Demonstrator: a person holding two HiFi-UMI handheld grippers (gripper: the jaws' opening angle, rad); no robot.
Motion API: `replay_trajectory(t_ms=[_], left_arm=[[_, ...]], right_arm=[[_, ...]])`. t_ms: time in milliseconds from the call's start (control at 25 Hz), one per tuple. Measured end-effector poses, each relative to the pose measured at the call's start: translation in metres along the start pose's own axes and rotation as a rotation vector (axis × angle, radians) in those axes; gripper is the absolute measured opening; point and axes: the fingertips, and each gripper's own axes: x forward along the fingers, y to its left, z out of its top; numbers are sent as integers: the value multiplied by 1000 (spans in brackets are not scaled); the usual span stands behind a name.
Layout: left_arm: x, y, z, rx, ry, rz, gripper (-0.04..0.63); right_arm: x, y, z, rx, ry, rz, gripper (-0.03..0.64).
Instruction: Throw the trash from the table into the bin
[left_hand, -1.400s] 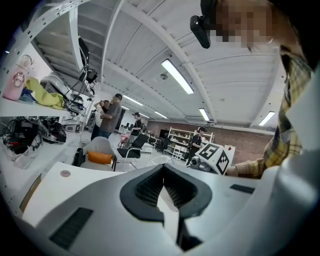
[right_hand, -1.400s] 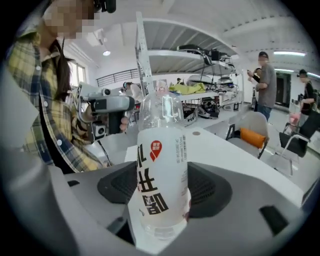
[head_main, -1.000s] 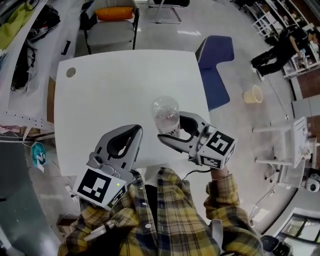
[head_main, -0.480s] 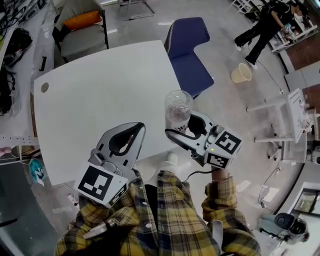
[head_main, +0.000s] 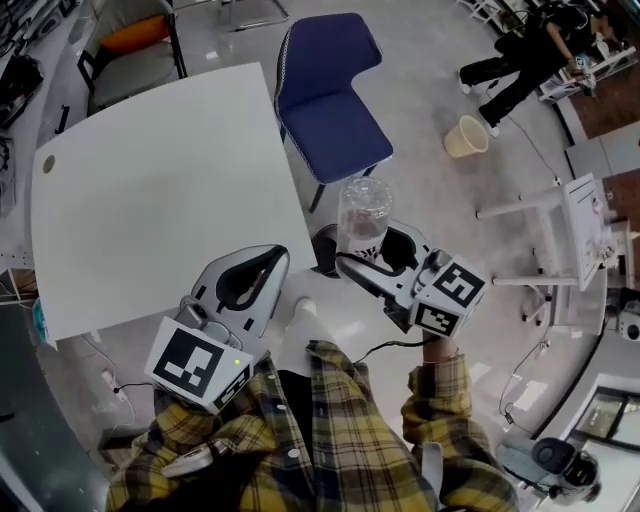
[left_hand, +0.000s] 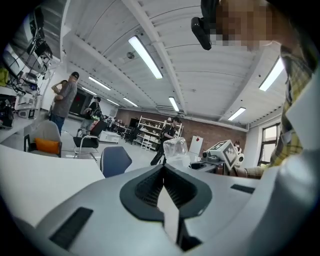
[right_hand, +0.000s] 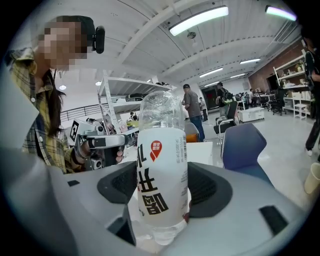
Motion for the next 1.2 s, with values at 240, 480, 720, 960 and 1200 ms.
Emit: replay_trajectory(t_ms=[240, 480, 720, 960, 1200], left_arm=[[48, -51, -22, -26, 2, 33, 9], [82, -89, -39, -51, 48, 38, 9], [100, -90, -57, -32, 97, 34, 9], [120, -76, -74, -42, 117, 3, 9], [147, -72, -112, -46, 160, -62, 9]], right_arm=[[-51, -41, -35, 4, 40, 17, 288], [-83, -69, -76, 59, 99, 2, 288], [-80, -87, -110, 101, 151, -42, 288], [-58, -103, -155, 112, 262, -98, 288], [-39, -143, -215, 220, 320, -170, 290]])
